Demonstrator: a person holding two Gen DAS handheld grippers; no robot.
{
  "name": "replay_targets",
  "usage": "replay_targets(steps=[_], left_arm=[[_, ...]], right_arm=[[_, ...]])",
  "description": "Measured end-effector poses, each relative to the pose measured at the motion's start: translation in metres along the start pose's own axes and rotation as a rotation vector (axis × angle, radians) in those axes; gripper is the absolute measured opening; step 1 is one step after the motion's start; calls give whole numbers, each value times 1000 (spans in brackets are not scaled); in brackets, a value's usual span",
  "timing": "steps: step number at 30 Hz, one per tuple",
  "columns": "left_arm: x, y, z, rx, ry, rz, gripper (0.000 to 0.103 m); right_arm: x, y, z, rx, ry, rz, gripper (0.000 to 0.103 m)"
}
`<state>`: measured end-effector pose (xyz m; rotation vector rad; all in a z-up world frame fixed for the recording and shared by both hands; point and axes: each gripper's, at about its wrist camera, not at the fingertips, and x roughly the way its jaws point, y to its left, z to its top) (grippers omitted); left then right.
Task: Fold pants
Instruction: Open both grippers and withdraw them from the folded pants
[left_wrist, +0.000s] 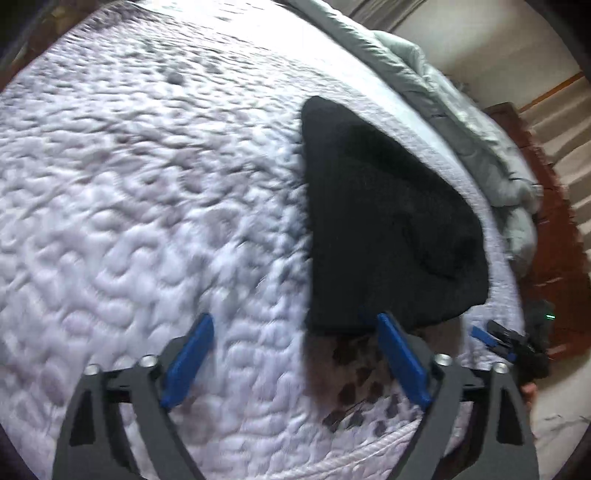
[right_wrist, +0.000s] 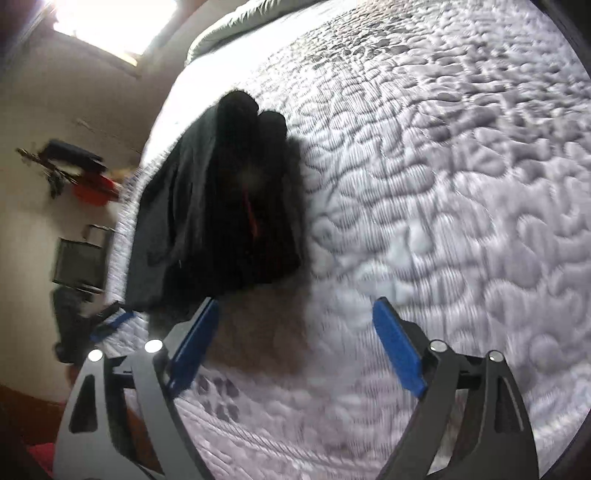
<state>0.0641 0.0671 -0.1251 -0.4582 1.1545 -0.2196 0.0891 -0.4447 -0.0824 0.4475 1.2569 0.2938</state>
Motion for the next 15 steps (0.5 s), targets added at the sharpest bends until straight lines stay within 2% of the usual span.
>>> replay_targets(steps=[2, 5, 8, 12, 15], left_arm=[[-4, -3, -10, 4, -8, 46, 94], [-6, -9, -22, 7, -19, 108, 97], [-8, -15, -32, 33, -5, 152, 97], [-13, -26, -40, 84, -6, 217, 97], [-18, -35, -44, 101, -5, 246, 97]], right_arm=[[0, 16, -10, -32, 6, -99, 95], [4, 34, -26, -61, 20, -187, 98], [7, 53, -35, -72, 32, -231, 99], [12, 75, -45, -78, 55, -341, 99], [12, 85, -49, -66, 72, -372, 99]])
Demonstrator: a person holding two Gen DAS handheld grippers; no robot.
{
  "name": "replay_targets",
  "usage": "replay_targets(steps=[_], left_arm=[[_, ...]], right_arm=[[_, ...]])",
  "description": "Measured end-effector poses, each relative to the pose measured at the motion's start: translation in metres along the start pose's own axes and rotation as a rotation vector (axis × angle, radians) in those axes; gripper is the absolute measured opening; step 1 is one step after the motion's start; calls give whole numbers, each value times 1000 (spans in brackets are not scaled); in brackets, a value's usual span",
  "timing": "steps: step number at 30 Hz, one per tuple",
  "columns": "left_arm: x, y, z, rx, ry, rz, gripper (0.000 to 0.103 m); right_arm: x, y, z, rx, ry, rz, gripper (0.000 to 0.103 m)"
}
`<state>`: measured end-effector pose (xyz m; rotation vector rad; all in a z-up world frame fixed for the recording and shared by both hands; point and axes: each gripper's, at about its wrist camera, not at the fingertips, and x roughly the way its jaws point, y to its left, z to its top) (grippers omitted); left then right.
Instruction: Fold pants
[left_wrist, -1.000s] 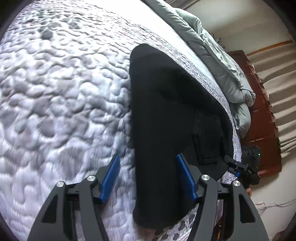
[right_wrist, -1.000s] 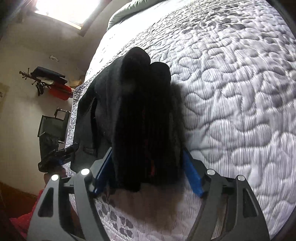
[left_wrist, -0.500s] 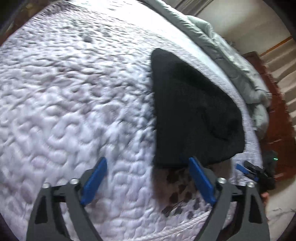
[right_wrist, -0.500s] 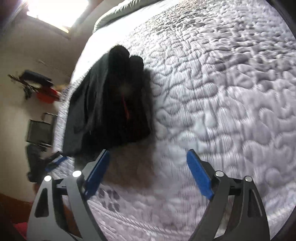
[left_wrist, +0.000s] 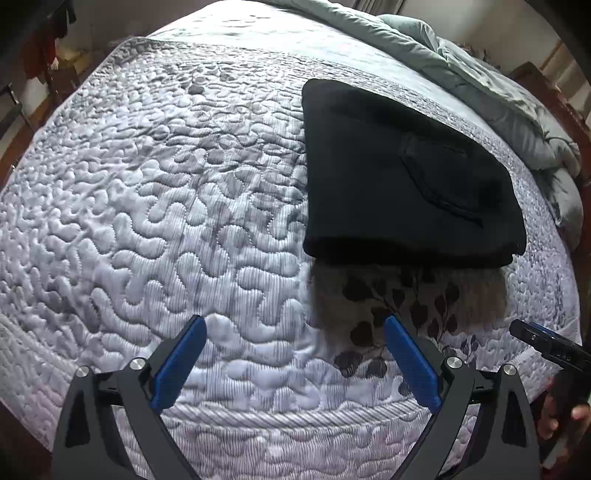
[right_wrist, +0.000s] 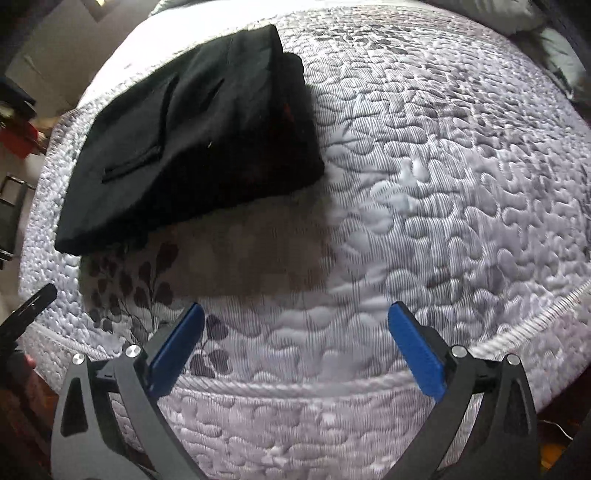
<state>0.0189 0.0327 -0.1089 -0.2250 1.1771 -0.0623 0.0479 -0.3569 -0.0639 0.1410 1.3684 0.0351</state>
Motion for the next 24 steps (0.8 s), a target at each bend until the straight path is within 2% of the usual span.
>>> replay_targets(steps=[10, 24], left_arm=[[-21, -19, 4, 31, -18, -1, 97], [-44, -31, 7, 72, -70, 61, 97]], right_arm=[[-30, 26, 2, -21, -22, 12, 99], [-55, 43, 2, -64, -89, -17, 99]])
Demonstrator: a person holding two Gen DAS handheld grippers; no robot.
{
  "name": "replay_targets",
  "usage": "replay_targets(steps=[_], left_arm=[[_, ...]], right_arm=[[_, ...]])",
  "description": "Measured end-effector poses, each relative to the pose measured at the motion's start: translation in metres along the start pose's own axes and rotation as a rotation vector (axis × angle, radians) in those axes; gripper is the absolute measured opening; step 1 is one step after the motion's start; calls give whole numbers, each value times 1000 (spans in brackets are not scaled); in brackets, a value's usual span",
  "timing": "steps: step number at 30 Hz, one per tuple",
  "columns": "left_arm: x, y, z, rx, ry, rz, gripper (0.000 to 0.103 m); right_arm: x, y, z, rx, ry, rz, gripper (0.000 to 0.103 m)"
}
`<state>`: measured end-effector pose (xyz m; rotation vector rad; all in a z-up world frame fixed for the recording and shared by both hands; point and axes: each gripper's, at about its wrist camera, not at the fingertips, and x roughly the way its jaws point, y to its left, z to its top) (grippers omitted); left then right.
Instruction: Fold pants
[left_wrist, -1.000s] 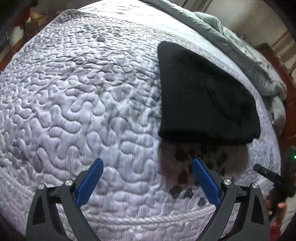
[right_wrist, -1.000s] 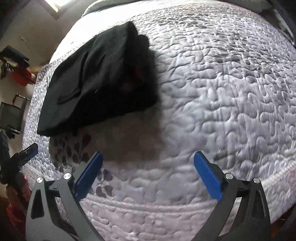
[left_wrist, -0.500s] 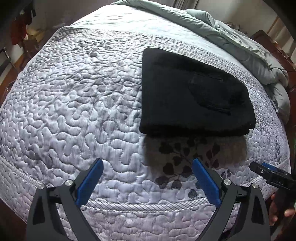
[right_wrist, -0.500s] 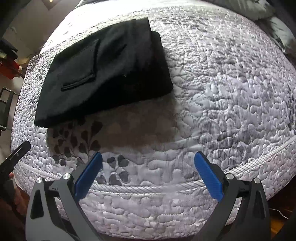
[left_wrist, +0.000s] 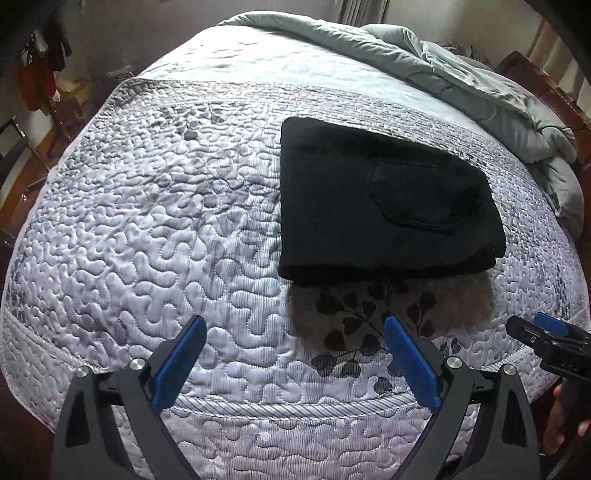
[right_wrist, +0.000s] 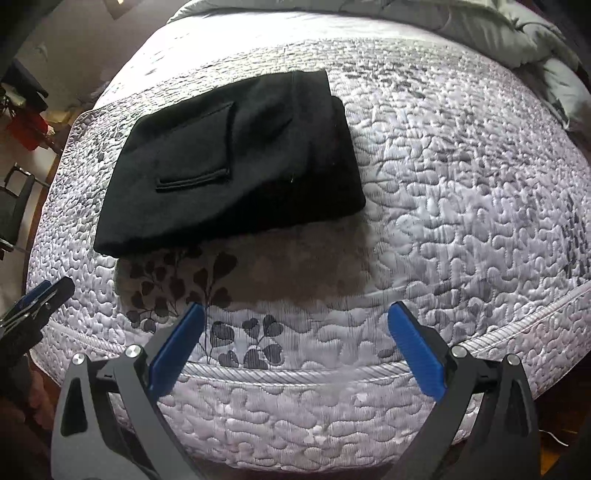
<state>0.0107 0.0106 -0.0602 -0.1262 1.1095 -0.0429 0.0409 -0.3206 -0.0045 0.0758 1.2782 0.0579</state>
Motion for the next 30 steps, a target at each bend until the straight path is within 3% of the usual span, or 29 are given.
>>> replay_targets(steps=[10, 30], left_arm=[[-6, -9, 2, 38, -11, 27, 97], [-9, -8, 7, 46, -35, 29, 97]], right_arm=[[-5, 13, -1, -32, -38, -29, 99], [14, 15, 2, -30, -8, -33, 99]])
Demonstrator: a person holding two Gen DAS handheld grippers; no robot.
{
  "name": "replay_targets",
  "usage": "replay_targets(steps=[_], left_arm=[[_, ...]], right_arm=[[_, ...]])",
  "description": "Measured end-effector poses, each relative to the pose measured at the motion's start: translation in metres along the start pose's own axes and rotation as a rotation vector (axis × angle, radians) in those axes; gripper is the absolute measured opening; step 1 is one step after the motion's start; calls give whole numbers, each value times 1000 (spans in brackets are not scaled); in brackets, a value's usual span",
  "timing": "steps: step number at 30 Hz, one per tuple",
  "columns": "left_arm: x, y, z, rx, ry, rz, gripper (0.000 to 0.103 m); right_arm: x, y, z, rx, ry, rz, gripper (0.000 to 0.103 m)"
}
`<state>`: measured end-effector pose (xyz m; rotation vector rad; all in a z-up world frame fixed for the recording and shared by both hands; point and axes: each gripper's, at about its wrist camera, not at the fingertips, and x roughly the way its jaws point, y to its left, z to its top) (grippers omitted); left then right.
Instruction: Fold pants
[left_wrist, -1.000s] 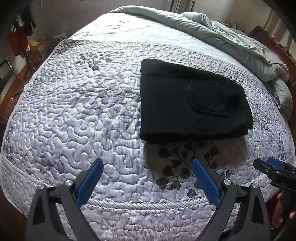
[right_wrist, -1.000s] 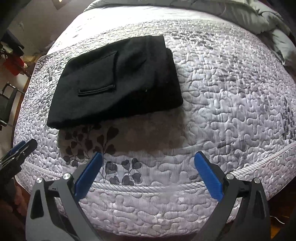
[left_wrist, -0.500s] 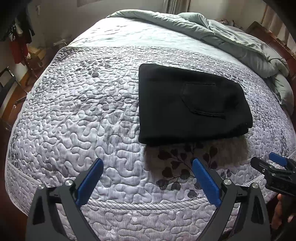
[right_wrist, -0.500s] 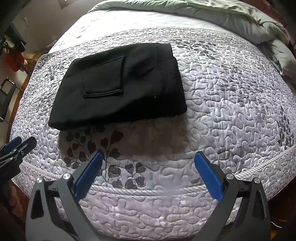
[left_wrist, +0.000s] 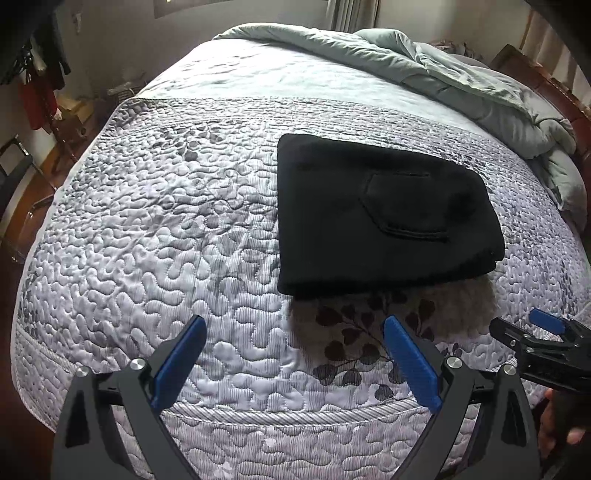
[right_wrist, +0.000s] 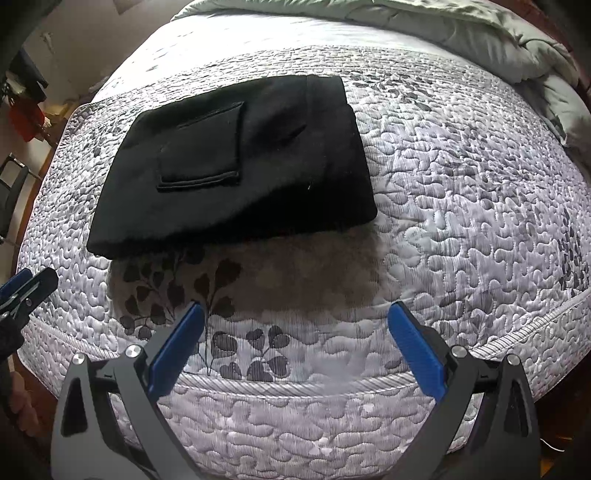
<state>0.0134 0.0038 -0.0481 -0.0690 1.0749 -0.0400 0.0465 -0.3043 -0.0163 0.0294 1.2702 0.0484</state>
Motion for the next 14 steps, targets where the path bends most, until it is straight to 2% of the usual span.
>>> replay_targets(steps=[14], left_arm=[[0, 2, 0, -15, 11, -2, 97]], right_arm=[[3, -4, 0, 17, 13, -2, 99]])
